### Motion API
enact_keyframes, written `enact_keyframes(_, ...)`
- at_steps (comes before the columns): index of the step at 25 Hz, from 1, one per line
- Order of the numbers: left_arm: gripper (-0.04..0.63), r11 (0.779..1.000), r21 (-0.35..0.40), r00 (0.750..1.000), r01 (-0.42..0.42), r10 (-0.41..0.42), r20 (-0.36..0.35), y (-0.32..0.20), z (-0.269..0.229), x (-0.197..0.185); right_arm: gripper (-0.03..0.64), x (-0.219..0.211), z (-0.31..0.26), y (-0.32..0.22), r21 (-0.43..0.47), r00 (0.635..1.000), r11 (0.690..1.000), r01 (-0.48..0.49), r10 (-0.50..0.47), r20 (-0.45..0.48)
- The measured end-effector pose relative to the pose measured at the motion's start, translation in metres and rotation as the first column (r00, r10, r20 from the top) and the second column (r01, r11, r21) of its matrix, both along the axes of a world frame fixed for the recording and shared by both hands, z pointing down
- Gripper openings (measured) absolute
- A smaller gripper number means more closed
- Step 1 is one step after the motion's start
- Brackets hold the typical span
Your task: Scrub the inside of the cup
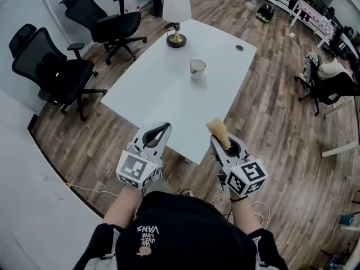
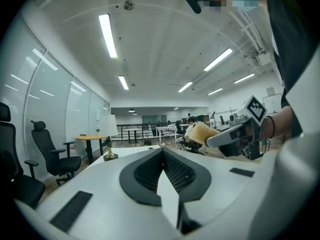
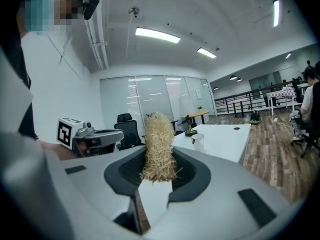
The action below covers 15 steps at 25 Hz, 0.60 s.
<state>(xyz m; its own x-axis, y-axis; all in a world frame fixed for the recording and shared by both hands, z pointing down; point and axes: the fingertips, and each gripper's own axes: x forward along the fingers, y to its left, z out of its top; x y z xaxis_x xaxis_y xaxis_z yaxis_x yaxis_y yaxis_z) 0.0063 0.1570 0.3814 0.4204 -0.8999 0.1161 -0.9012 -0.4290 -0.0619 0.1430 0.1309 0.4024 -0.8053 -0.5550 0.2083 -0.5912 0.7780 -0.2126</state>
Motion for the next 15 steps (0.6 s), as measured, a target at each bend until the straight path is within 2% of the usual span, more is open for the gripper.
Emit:
enact_keyframes(7, 0.011, 0.994, -0.006, 0.994, -0.112, 0.112, -0.002, -0.046, -0.004, -0.054, 0.1, -0.049, -0.004, -0.035, -0.002, 0.991, 0.992, -0.13, 0.13, 0.018)
enact_keyframes(15, 0.011, 0.968, -0.012, 0.968, -0.249, 0.249, 0.006, -0.085, -0.005, -0.101, 0.1, -0.091, -0.001, -0.052, -0.024, 0.964, 0.964, -0.265, 0.266, 0.026)
